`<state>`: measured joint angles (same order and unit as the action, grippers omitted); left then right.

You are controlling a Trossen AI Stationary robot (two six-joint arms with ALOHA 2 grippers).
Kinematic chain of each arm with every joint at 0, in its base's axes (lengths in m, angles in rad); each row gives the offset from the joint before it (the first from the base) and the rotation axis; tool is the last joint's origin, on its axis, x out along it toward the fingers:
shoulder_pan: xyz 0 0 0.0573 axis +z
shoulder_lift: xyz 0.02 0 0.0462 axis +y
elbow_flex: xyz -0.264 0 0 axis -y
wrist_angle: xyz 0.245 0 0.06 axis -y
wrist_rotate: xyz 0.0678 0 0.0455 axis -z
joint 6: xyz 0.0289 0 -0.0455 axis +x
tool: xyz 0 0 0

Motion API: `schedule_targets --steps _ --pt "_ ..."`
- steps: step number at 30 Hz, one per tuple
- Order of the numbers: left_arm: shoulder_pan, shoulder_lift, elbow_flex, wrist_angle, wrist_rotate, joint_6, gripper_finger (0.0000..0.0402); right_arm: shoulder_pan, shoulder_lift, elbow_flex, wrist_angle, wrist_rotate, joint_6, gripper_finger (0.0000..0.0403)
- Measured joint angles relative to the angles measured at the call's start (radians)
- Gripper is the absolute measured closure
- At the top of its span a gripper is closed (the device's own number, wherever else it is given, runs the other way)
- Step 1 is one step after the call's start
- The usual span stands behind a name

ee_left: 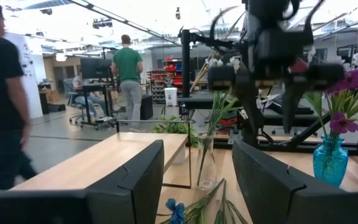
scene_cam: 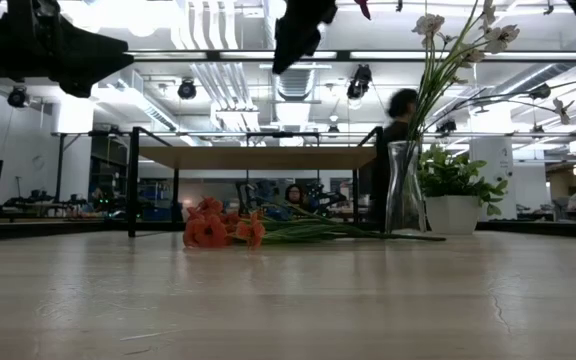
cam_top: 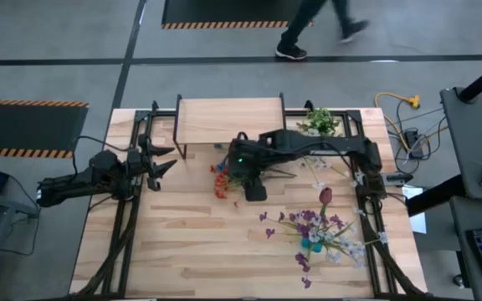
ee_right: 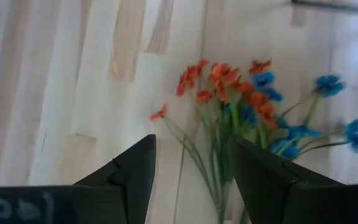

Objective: Pick and place flowers into a vace then onto a shelf
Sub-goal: Put the orange flowers into the transparent flower vase

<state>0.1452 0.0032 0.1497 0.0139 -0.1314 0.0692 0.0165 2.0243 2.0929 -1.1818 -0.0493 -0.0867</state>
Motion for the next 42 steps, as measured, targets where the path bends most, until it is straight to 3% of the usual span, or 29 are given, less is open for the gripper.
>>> schedule_targets --steps 8,22,42 --pt "0.0 0.001 0.0 -0.005 0.0 0.0 0.0226 -0.001 0.041 -0.082 -0.023 0.065 0.035 0.0211" --pt "0.0 0.0 0.0 -0.007 0.0 0.0 0.0226 -0.002 0.006 -0.391 0.194 0.071 0.051 0.0211" --pt "0.0 0.0 0.0 -0.021 0.0 0.0 0.0226 -0.068 0.007 -0.635 0.44 0.135 0.027 0.0211"
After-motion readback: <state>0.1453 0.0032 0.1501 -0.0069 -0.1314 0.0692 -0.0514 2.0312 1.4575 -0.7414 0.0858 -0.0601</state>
